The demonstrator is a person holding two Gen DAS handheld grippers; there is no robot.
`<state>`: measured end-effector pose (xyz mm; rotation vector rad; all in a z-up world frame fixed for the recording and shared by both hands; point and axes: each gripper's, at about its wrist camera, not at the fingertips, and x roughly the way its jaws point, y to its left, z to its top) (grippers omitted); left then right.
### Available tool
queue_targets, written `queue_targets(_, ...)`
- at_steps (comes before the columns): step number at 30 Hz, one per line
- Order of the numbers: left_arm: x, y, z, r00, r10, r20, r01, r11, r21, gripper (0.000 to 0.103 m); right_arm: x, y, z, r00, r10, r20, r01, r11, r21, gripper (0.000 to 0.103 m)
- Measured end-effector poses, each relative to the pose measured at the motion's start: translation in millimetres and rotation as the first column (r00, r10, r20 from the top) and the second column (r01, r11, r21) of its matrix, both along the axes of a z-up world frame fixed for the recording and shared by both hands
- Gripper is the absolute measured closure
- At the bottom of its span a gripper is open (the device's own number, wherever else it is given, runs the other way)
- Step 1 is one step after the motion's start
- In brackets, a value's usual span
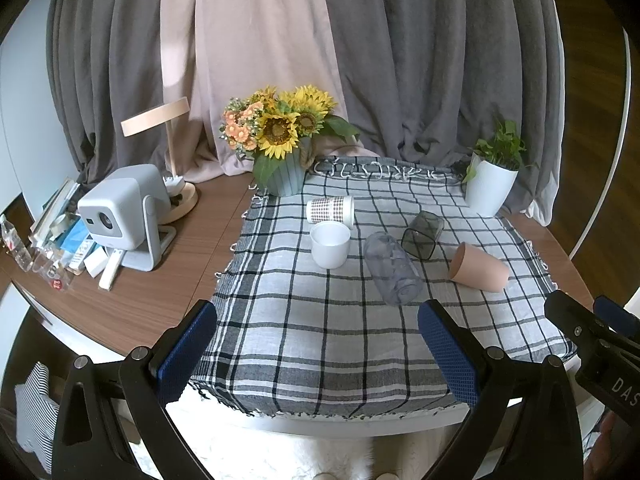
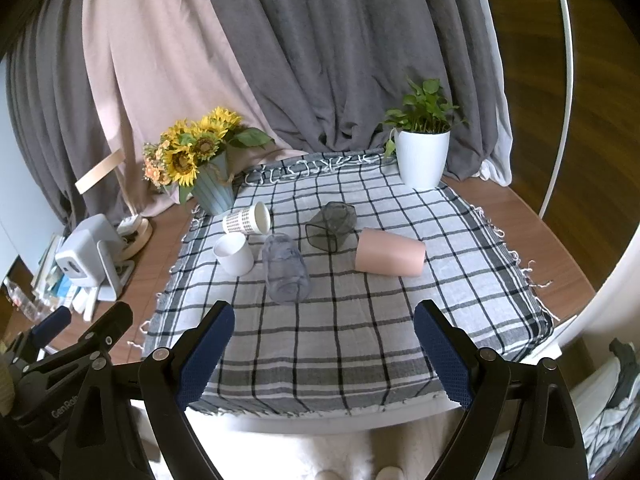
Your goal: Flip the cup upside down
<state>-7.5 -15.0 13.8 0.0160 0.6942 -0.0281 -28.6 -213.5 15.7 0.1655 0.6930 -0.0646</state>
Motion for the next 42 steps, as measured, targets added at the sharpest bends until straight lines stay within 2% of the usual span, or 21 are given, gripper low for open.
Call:
queue_targets(28, 0.4, -1.6, -1.8, 1.000, 0.004, -0.007, -0.004, 1.000, -0.001, 0.000, -1.3, -0.6, 1.2, 1.000, -0.006, -0.002, 0.006, 1.000, 0.000, 0.012)
queue_targets(34, 10.4, -0.6, -18.4, 0.997, 0.017, -0.077, -0.018, 1.000, -0.006, 0.000, 0.9, -4.9, -2.2, 1.000, 0.005, -0.021, -0.005, 1.000, -0.005, 0.012)
queue_targets(42, 34.9, 12.7, -43.7, 0.985, 0.070, -0.156, -0.071, 0.997, -0.004, 0.000, 34.7, 9.4, -22.4, 0.996, 0.061, -0.067, -0.062, 0.998, -0.014, 0.012)
